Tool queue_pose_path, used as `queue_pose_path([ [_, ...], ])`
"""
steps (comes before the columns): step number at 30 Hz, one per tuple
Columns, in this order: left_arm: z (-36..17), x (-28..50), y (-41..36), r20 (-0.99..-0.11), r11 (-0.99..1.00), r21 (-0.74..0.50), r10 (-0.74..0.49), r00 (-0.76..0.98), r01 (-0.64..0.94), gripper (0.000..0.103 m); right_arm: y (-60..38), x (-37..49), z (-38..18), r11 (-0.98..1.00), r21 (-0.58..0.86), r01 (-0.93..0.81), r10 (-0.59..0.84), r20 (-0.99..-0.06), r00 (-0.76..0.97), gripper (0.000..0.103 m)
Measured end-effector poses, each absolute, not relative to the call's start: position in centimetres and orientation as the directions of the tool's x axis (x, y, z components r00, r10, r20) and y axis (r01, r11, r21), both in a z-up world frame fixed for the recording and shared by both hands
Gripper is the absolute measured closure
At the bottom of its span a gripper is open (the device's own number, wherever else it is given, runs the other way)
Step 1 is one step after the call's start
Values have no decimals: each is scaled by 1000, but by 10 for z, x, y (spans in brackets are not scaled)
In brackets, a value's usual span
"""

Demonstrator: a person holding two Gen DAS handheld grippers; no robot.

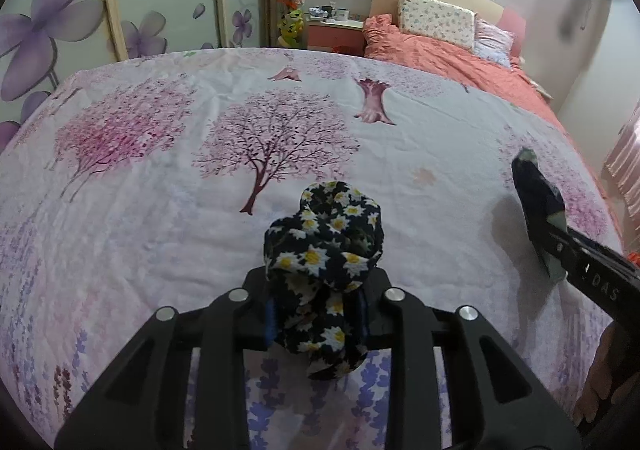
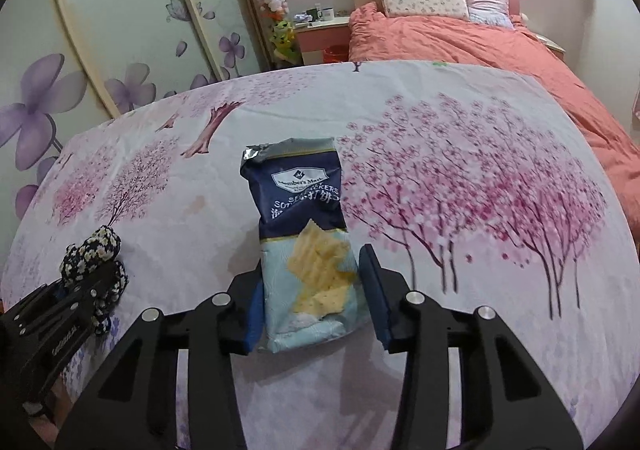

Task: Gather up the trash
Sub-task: 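Carry the floral cloth and chip bag over the basket and open both tools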

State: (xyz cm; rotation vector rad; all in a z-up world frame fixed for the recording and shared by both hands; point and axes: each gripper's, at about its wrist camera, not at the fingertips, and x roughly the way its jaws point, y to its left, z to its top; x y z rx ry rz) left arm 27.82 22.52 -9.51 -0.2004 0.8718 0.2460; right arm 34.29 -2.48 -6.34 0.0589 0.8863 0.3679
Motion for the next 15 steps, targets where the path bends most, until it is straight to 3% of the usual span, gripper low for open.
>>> queue_pose_path([
  [6, -91, 278, 226, -773, 959, -134, 57, 632, -251, 81, -50, 333, -61, 947, 206, -248, 316, -748, 584, 61],
  [15, -69, 272, 197, -747, 974, -123, 34, 664, -189, 82, -82, 315, -44, 949, 220, -227, 315, -714, 625, 61],
])
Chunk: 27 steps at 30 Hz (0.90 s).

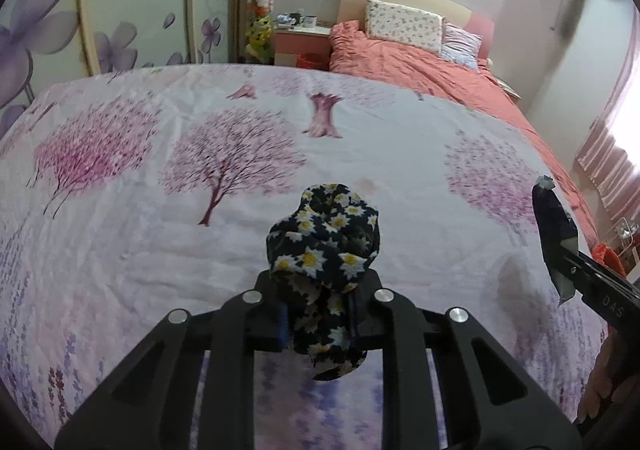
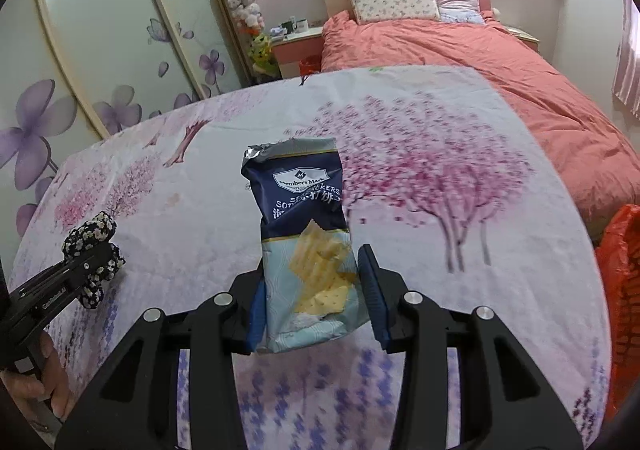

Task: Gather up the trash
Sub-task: 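Carry the floral cloth and chip bag over the basket and open both tools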

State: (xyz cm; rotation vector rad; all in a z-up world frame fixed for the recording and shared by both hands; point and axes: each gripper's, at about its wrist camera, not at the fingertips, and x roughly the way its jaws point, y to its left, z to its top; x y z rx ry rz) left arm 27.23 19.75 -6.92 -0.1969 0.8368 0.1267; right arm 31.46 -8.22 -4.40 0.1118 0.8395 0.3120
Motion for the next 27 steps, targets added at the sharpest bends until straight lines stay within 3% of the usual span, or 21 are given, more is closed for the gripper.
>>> queue_pose_path([
  [11, -16, 264, 110, -692, 995, -103, -66, 719, -8, 82, -151, 280, -7, 953, 261, -154, 289, -627, 723, 61],
  [27, 32, 243, -74, -615, 911, -154, -392, 684, 384, 82, -295, 214, 15, 946, 308, 101, 85, -538, 839, 61],
])
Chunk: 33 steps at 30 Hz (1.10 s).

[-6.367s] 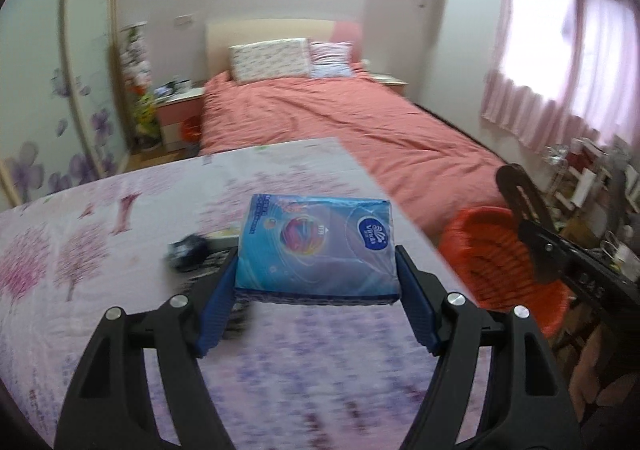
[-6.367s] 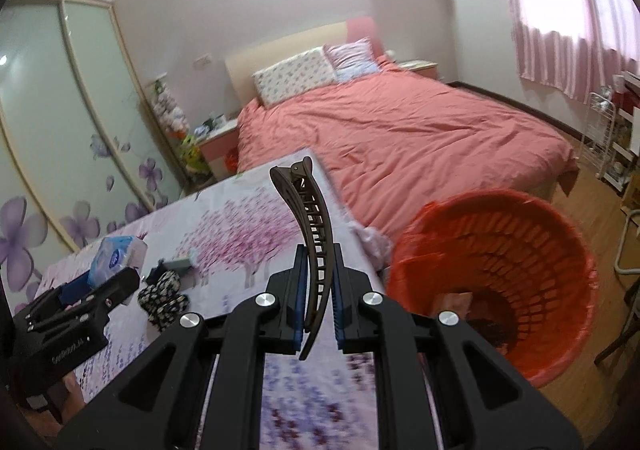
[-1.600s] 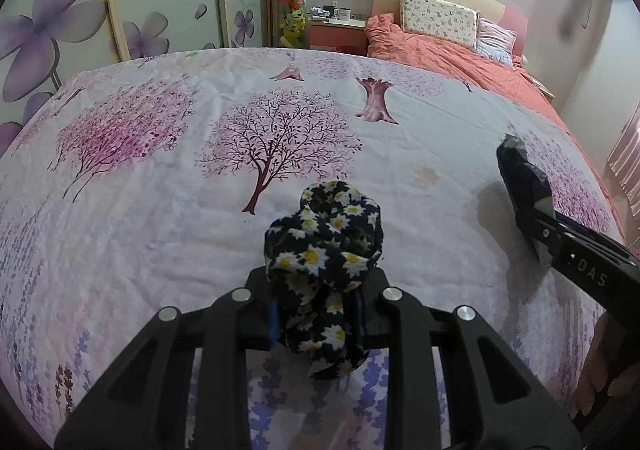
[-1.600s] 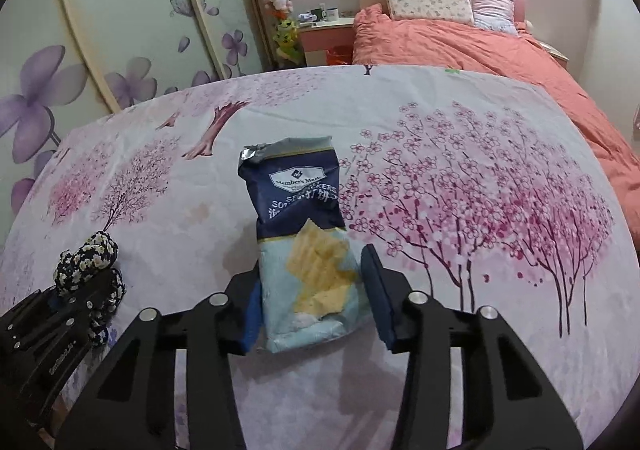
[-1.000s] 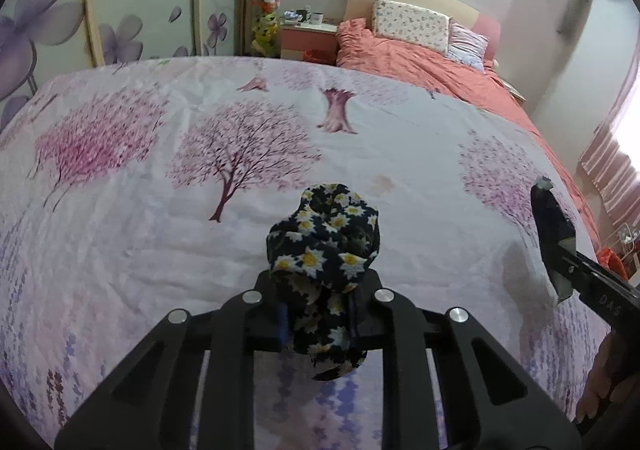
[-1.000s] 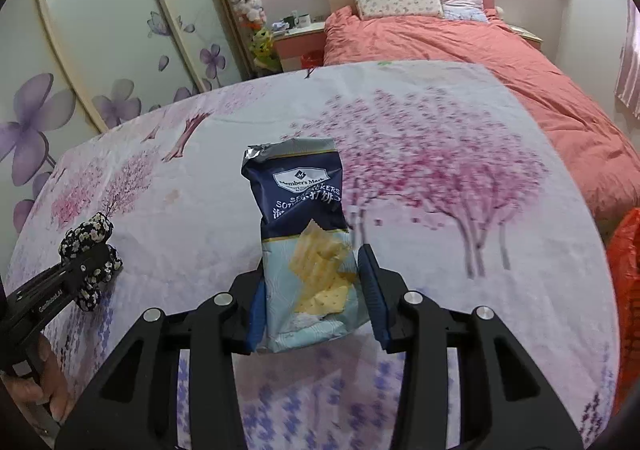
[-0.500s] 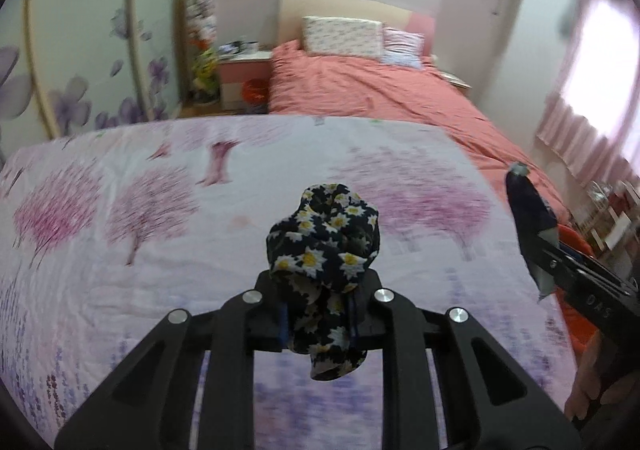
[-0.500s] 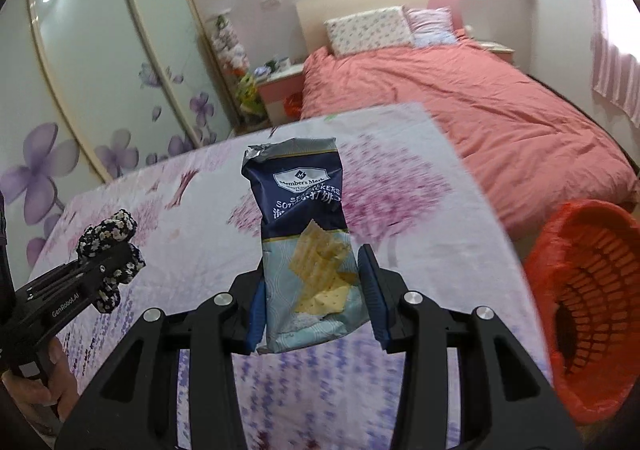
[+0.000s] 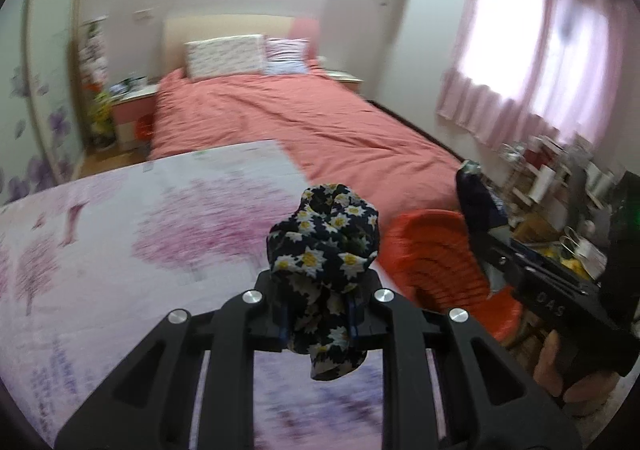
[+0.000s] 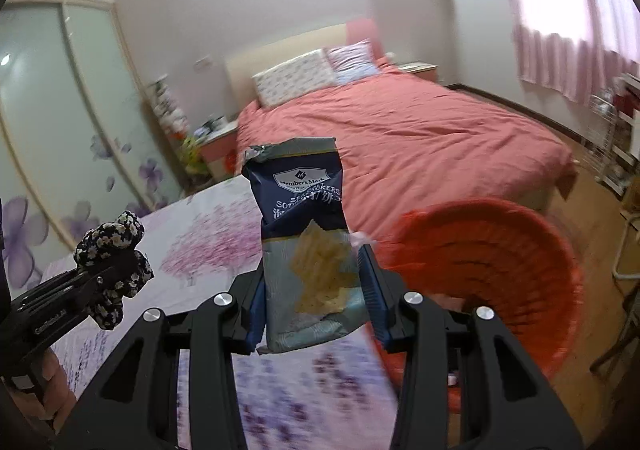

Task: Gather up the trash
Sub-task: 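Carry the floral cloth and chip bag over the basket and open both tools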

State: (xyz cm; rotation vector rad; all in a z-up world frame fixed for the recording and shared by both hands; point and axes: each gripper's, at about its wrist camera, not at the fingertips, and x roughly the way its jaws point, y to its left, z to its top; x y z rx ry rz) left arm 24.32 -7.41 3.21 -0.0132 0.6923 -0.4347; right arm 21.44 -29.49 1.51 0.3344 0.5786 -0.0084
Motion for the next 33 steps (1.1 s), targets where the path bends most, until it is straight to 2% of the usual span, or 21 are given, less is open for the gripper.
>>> queue_pose_path([
  [6, 23, 243, -159, -620, 843, -169, -494, 610, 511, 82, -343, 204, 5, 918, 349, 190, 25, -528, 849, 61],
  [11, 1, 251, -217, -648, 800, -175, -533, 544, 575, 81, -376, 209, -13, 889, 389, 242, 8, -543, 840, 60],
  [15, -19, 261, -251, -678, 787, -174, -532, 507, 592, 77, -398, 207, -26, 863, 429, 265, 21, -555, 832, 59],
  [16, -23, 262, -254, -684, 788, -171, -527, 504, 591, 73, -404, 206, -29, 857, 439, 268, 26, -557, 830, 59],
  [17, -28, 265, -260, -692, 789, -168, -521, 500, 590, 70, -409, 209, -34, 850, 451, 272, 33, -561, 827, 57],
  [19, -36, 269, -265, -706, 797, -160, -505, 497, 583, 56, -416, 212, -40, 841, 464, 277, 42, -567, 823, 49],
  [21, -44, 274, -268, -722, 810, -147, -480, 498, 568, 52, -419, 210, -43, 835, 471, 286, 40, -570, 820, 41],
  [27, -48, 278, -247, -736, 848, -116, -423, 529, 517, 48, -421, 195, -42, 830, 464, 309, 13, -569, 822, 31],
  [29, -41, 272, -233, -723, 861, -94, -404, 560, 500, 46, -416, 188, -35, 840, 442, 313, -13, -561, 827, 30],
  [32, -25, 256, -211, -694, 878, -55, -376, 615, 475, 41, -404, 168, -17, 862, 400, 312, -65, -524, 849, 17],
  [33, -18, 248, -201, -679, 884, -43, -368, 636, 466, 39, -402, 163, -12, 867, 388, 313, -80, -512, 855, 16],
])
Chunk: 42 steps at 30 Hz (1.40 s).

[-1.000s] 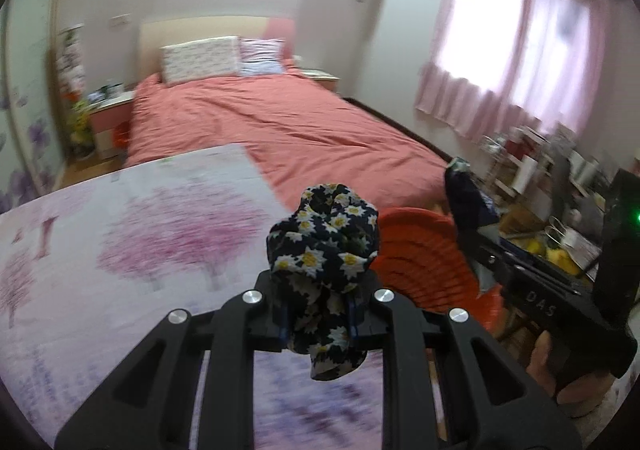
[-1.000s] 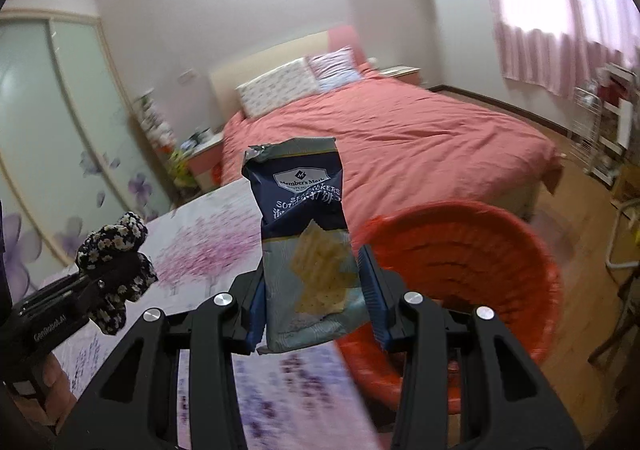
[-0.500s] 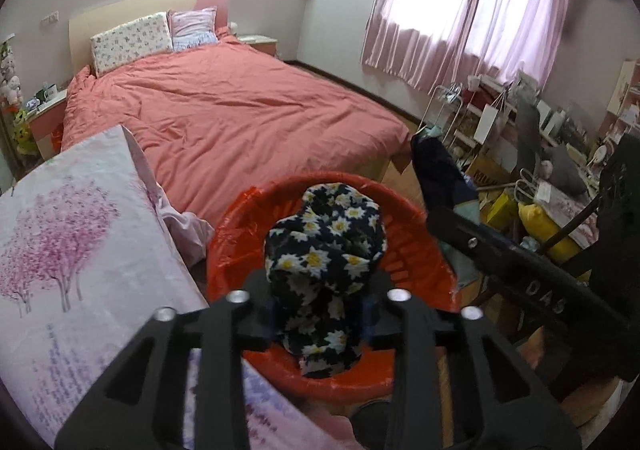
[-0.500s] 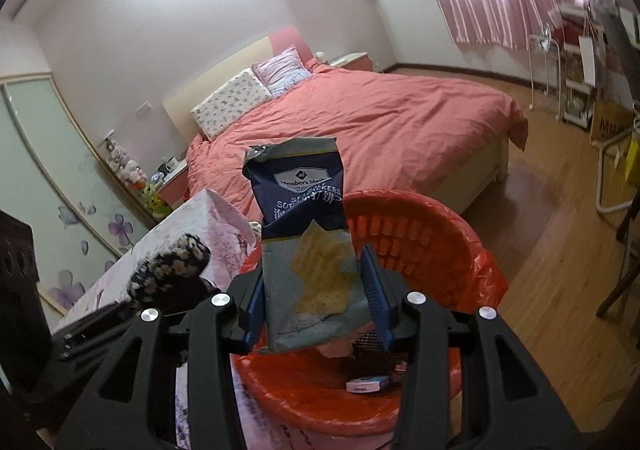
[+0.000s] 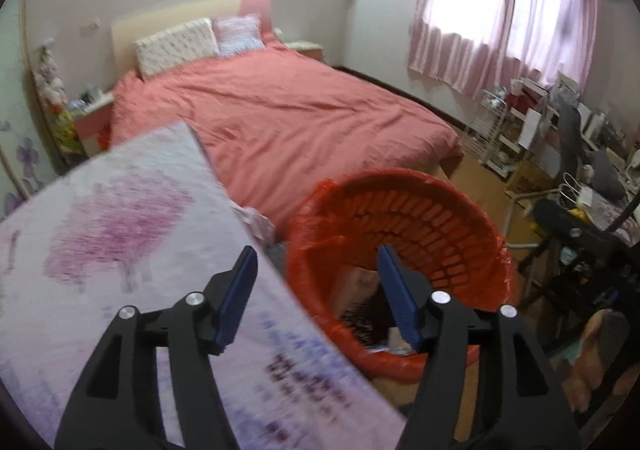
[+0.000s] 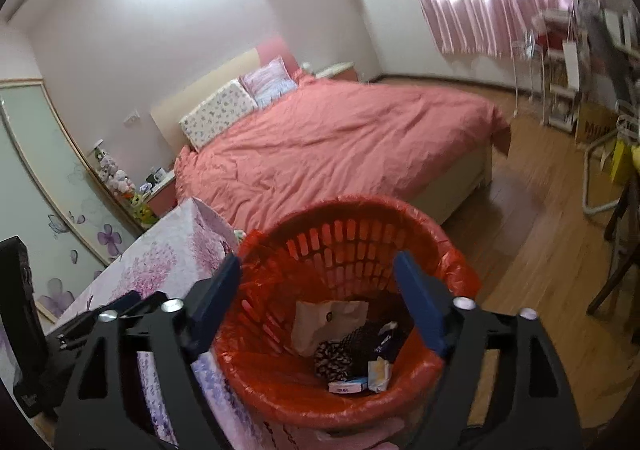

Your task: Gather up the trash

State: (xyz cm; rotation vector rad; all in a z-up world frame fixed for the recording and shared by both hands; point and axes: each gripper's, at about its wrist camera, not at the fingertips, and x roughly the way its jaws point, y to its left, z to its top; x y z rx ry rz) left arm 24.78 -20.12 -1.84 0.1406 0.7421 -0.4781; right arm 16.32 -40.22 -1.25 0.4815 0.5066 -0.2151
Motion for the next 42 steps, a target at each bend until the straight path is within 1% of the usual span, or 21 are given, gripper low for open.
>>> queue_pose_path([
  [1, -14, 241, -194, -666, 888, -35, -363, 652, 458, 36, -397, 157, -7, 873, 374, 313, -93, -502, 860, 14],
  [2, -8, 233, -184, -652, 894, -25, -353, 671, 446, 35, -391, 150, -2, 879, 361, 312, -105, -491, 865, 8],
  [4, 2, 216, -167, -627, 906, -11, -335, 703, 422, 29, -377, 133, 9, 889, 336, 311, -133, -461, 877, 3],
  [5, 7, 206, -158, -614, 912, -6, -326, 718, 409, 28, -366, 122, 15, 896, 315, 314, -152, -446, 882, 2],
  [7, 13, 186, -140, -591, 925, 5, -303, 747, 380, 21, -353, 113, 21, 905, 280, 322, -179, -437, 882, 2],
  [8, 16, 176, -131, -580, 931, 9, -291, 761, 364, 19, -342, 104, 24, 910, 251, 330, -200, -433, 879, 2],
  [13, 27, 123, -91, -517, 959, 27, -228, 825, 281, 4, -308, 78, 29, 927, 167, 336, -239, -425, 873, 2],
  [15, 28, 102, -75, -487, 970, 43, -188, 853, 238, 4, -294, 66, 29, 935, 136, 327, -246, -416, 876, 2],
  [18, 26, 77, -53, -470, 983, 44, -136, 872, 177, 4, -278, 53, 29, 937, 87, 339, -274, -417, 867, 2],
  [22, 19, 50, -31, -465, 995, 30, -68, 883, 93, 4, -266, 39, 30, 937, 79, 341, -283, -406, 869, 2],
  [26, 12, 25, -12, -455, 999, 37, -7, 891, 27, 4, -246, 25, 29, 928, 36, 372, -331, -380, 864, 2],
  [29, 7, 13, -3, -454, 999, 33, 26, 891, -13, 4, -237, 22, 23, 918, 15, 396, -360, -386, 849, 2],
  [35, -4, 0, 8, -475, 998, 22, 59, 878, -55, 4, -228, 22, 14, 904, -4, 428, -391, -411, 823, 2],
  [42, -19, -5, 9, -525, 998, 18, 54, 849, -52, 4, -223, 17, 7, 895, -16, 446, -408, -437, 801, 2],
])
